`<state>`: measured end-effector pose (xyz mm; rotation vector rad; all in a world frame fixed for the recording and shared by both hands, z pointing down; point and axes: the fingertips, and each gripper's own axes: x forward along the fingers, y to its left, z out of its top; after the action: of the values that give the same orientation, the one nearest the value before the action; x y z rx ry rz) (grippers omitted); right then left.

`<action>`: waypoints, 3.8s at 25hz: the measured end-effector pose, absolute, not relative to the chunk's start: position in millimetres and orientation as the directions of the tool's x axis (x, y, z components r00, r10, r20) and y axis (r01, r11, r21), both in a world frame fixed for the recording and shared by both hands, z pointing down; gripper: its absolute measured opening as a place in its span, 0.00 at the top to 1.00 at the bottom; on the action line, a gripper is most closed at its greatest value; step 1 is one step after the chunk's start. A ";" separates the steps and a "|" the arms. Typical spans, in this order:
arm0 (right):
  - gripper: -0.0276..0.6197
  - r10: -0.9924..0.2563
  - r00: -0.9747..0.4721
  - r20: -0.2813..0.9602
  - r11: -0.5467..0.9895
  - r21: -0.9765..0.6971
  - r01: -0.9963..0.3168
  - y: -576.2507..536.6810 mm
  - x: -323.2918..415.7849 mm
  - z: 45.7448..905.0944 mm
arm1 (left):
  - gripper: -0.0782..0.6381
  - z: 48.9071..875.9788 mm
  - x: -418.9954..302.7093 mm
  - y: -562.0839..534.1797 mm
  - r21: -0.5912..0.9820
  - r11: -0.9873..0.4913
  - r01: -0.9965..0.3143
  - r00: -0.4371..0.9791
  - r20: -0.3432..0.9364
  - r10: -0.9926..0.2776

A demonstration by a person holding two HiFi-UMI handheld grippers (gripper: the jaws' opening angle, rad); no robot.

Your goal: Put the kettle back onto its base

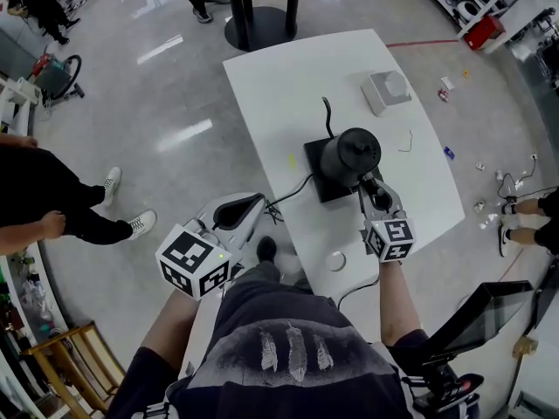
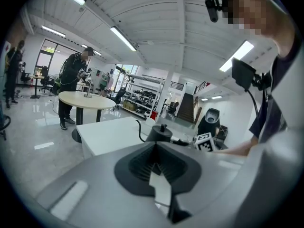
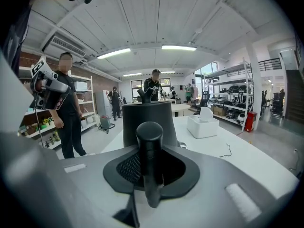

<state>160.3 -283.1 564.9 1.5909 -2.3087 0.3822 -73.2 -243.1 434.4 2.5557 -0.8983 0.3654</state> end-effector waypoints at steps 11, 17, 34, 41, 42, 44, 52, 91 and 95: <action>0.87 -0.851 -0.324 0.413 0.337 -0.043 -0.940 -284.5 159.1 565.9 | 0.89 441.2 -78.7 -249.5 0.327 -0.701 -0.634 0.771 0.340 -0.539; 0.76 -0.832 -0.291 0.473 0.314 -0.033 -0.949 -280.2 159.4 574.0 | 0.89 443.4 -90.0 -255.1 0.340 -0.700 -0.628 0.777 0.321 -0.541; 0.31 -0.855 -0.229 0.465 0.276 0.036 -0.960 -269.5 147.0 510.6 | 0.89 444.1 -91.5 -272.0 0.398 -0.723 -0.564 0.825 0.288 -0.485; 0.49 -0.871 -0.279 0.405 0.290 -0.035 -0.956 -249.5 147.5 486.0 | 0.89 441.8 -71.3 -266.1 0.363 -0.745 -0.559 0.828 0.297 -0.476; 0.67 -0.873 -0.284 0.396 0.290 -0.045 -0.956 -247.0 148.9 483.8 | 0.89 440.2 -71.3 -264.1 0.353 -0.743 -0.569 0.821 0.303 -0.484; 0.95 -0.883 -0.300 0.362 0.297 -0.066 -0.953 -243.6 151.9 476.9 | 0.89 436.7 -69.9 -259.6 0.333 -0.737 -0.588 0.806 0.318 -0.499; 0.95 -0.847 -0.452 0.280 0.417 -0.178 -0.891 -191.6 145.3 473.0 | 0.89 427.5 -46.0 -203.1 0.230 -0.727 -0.647 0.748 0.380 -0.545; 0.95 -0.649 -0.758 0.068 0.709 -0.308 -0.634 -79.9 2.7 395.0 | 0.89 398.8 -162.3 -44.6 0.156 -0.573 -0.804 0.593 0.278 -0.756; 0.95 -0.588 -0.800 0.116 0.741 -0.320 -0.591 -57.5 -47.6 403.6 | 0.89 410.4 -201.6 -23.3 0.204 -0.558 -0.805 0.594 0.258 -0.762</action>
<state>-47.6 -57.5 403.6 0.9903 -2.9239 0.5414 -201.6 -23.3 410.4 2.5255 -1.2785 0.2008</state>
